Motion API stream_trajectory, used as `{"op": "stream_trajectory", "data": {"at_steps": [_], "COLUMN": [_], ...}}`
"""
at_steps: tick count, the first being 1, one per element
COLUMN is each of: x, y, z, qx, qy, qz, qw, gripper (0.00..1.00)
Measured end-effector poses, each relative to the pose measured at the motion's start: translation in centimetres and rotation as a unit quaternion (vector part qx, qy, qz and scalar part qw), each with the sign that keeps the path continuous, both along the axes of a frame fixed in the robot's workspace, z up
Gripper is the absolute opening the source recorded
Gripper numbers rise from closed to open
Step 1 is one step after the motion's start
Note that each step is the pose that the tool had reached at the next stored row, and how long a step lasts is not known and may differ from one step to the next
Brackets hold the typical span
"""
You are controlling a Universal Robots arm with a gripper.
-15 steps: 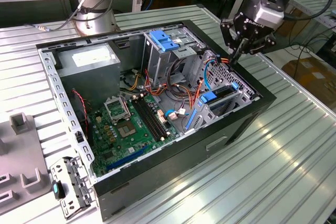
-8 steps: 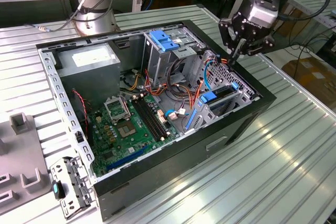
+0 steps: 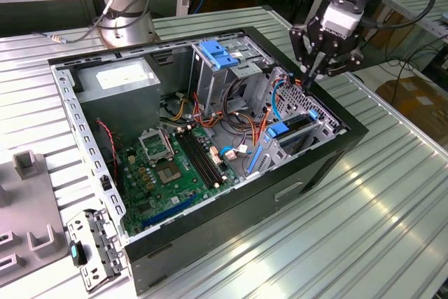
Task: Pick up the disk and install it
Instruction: 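Insert the first disk wire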
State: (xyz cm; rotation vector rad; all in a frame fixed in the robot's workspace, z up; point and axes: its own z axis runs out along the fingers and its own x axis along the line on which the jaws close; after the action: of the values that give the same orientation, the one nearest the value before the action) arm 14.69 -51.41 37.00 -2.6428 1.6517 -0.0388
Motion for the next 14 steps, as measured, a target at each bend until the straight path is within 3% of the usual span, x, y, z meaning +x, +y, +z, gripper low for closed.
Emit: {"op": "stream_trajectory", "data": {"at_steps": [2, 5, 12, 13, 14], "x": [0.00, 0.00, -0.01, -0.01, -0.01], "y": [0.00, 0.00, 0.00, 0.00, 0.00], "z": [-0.06, -0.09, -0.09, -0.10, -0.10], "qx": [0.0000, 0.0001, 0.0001, 0.0001, 0.0001], "qy": [0.0000, 0.0000, 0.0000, 0.0000, 0.0000], "qz": [-0.030, -0.053, -0.059, -0.066, -0.079], "qw": [0.99956, 0.99862, 0.99826, 0.99782, 0.99685], "gripper": [0.16, 0.16, 0.16, 0.16, 0.16]}}
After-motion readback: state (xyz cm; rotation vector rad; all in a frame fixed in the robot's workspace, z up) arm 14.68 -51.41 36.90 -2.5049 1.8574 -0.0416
